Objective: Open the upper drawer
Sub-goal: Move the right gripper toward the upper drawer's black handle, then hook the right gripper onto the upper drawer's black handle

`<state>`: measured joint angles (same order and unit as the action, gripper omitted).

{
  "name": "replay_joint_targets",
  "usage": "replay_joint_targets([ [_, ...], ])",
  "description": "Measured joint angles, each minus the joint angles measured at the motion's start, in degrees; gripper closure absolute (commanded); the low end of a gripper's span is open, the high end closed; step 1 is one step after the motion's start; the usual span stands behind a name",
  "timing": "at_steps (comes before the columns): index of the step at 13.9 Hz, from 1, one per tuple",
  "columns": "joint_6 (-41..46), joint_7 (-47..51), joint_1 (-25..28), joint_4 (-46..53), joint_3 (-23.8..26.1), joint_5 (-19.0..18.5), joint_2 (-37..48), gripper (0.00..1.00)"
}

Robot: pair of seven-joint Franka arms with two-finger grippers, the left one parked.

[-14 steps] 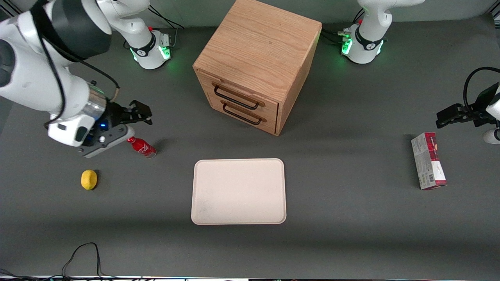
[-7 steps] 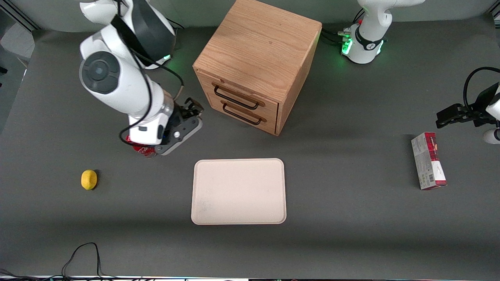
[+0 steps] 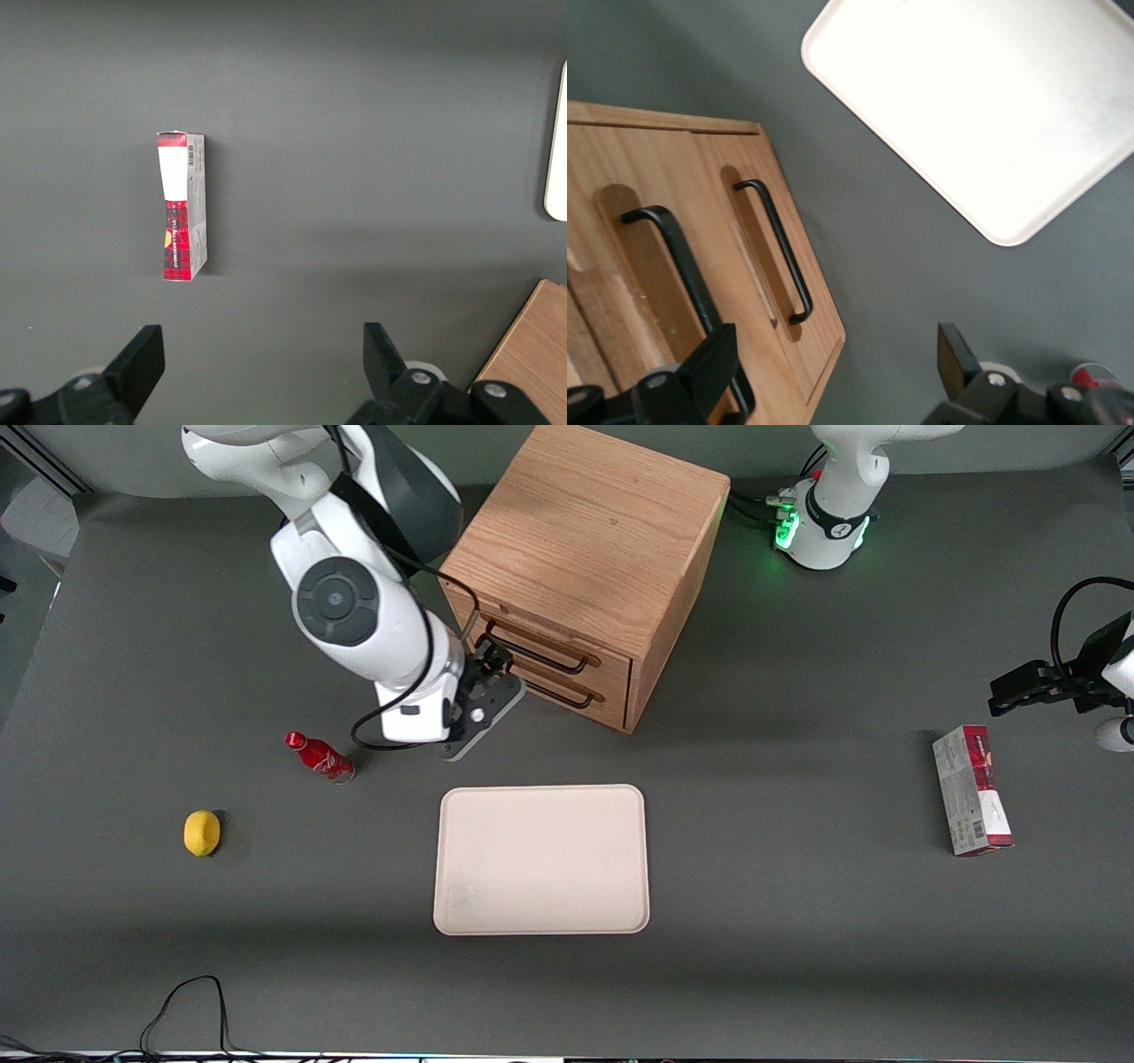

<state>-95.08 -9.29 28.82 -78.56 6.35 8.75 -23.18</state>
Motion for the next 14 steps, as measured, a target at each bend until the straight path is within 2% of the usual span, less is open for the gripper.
replay_joint_targets([
  [14, 3.25, -0.23, 4.05, -2.10, 0.07, 0.01, -1.54, 0.00],
])
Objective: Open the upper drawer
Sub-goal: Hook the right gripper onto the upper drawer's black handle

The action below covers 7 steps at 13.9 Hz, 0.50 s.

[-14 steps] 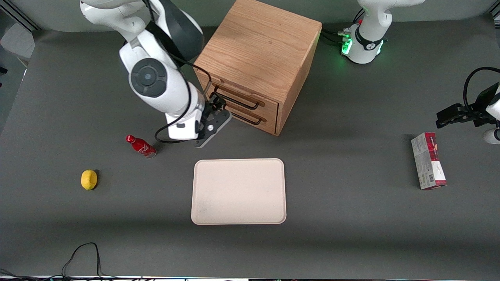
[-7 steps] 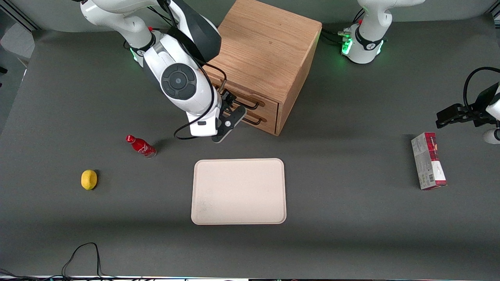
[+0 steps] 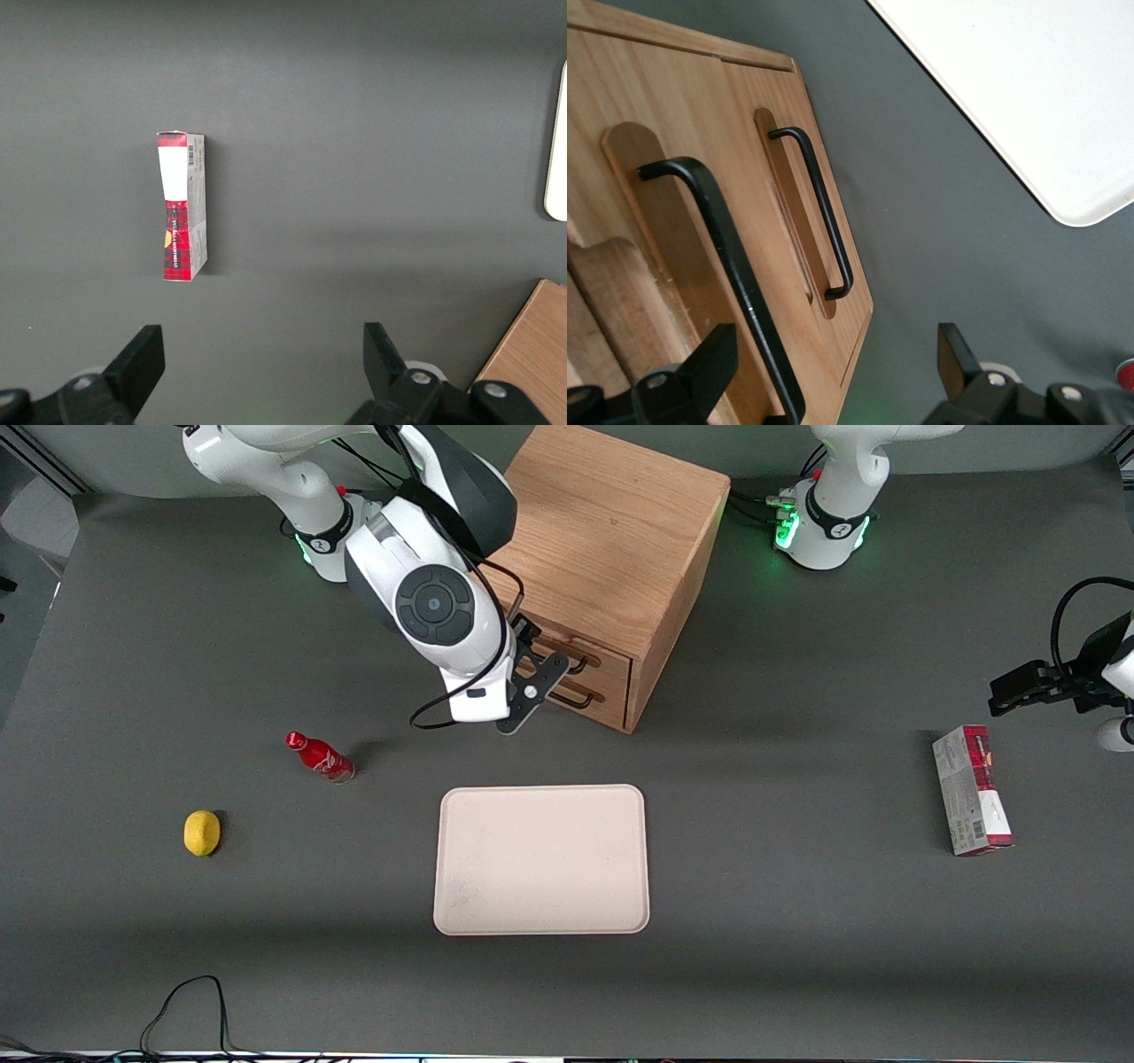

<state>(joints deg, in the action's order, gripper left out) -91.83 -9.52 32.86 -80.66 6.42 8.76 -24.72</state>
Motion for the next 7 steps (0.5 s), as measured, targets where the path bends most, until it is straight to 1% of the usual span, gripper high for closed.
replay_joint_targets([
  [7, 0.09, -0.41, 0.70, -1.48, 0.01, 0.00, 0.31, 0.00],
])
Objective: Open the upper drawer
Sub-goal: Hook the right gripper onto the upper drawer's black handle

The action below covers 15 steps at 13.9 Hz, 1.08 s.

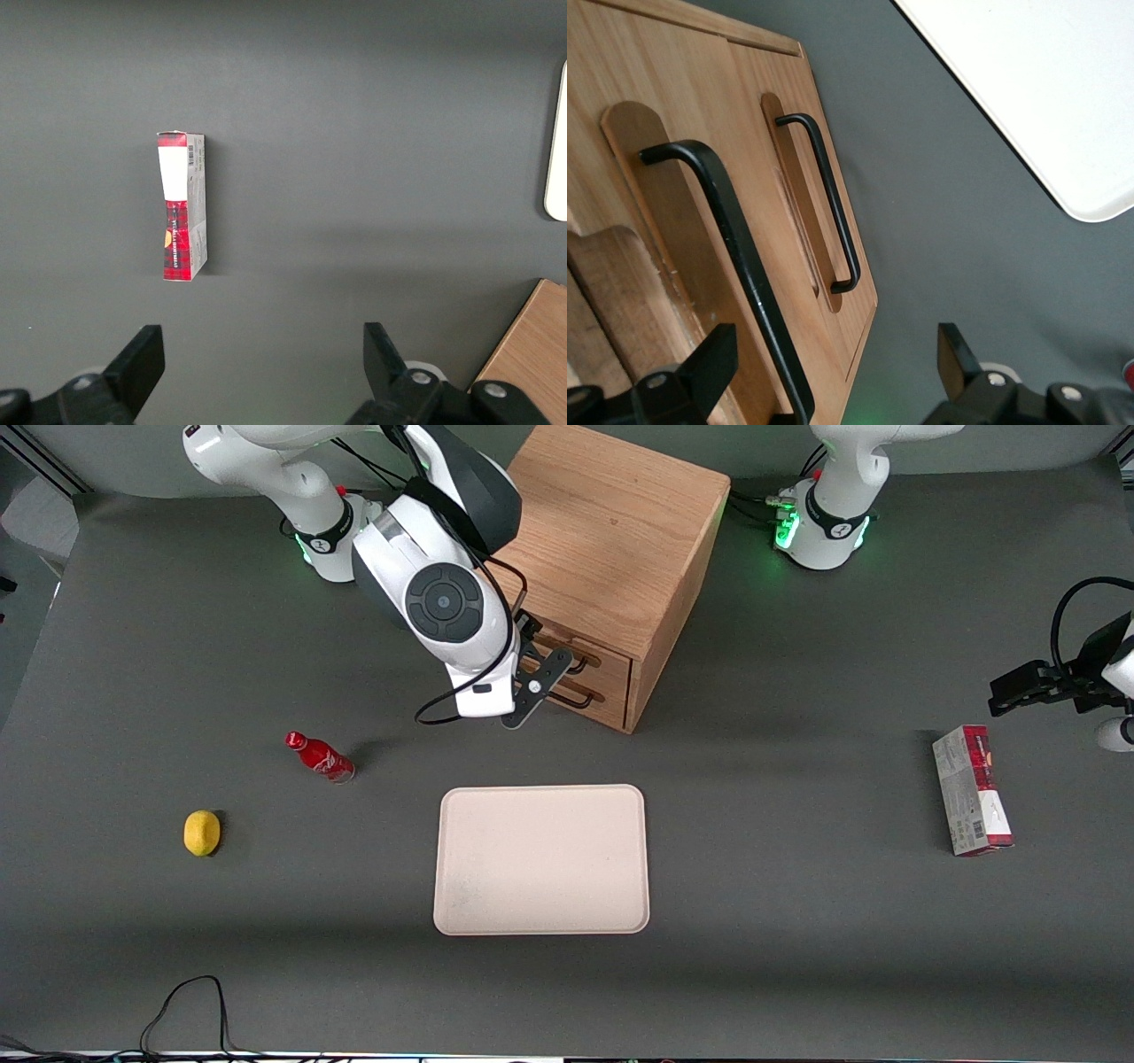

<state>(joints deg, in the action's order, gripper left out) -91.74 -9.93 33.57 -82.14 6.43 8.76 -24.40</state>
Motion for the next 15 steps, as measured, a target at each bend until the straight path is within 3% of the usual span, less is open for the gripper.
replay_joint_targets([
  [15, -4.64, -2.45, 0.74, -4.38, 0.00, 0.00, 0.03, 0.00],
])
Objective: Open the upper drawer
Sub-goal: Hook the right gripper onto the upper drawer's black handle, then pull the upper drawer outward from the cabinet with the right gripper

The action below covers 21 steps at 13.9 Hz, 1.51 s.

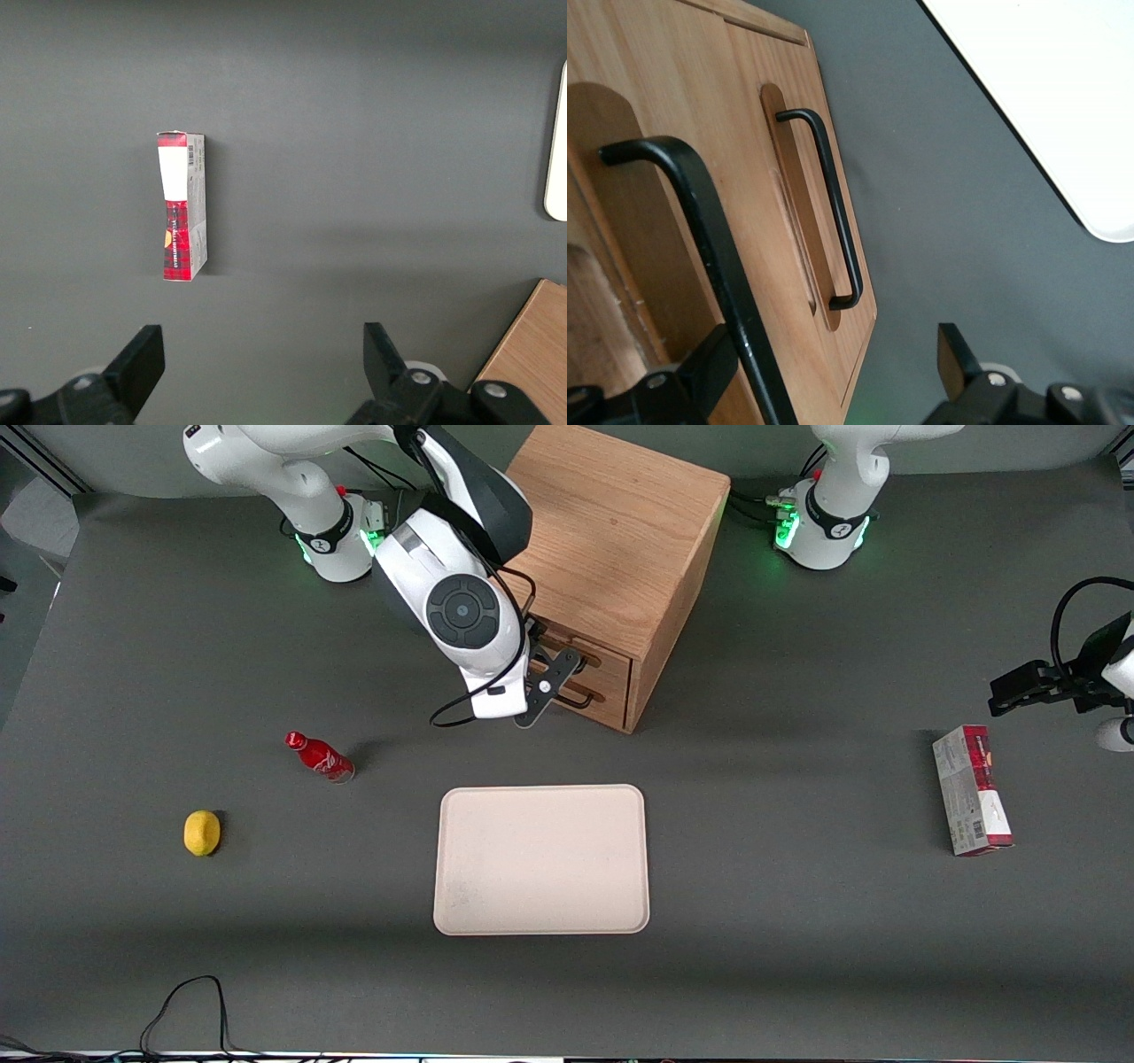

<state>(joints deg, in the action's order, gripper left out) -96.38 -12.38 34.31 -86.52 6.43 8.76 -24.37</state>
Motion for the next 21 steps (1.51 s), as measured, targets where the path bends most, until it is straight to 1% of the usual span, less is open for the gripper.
replay_joint_targets([
  [13, -3.53, -3.01, -0.43, -1.07, -1.30, -0.04, 0.00, 0.00],
  [21, -5.00, -4.08, -2.33, -1.09, -1.68, -0.94, -0.01, 0.00],
])
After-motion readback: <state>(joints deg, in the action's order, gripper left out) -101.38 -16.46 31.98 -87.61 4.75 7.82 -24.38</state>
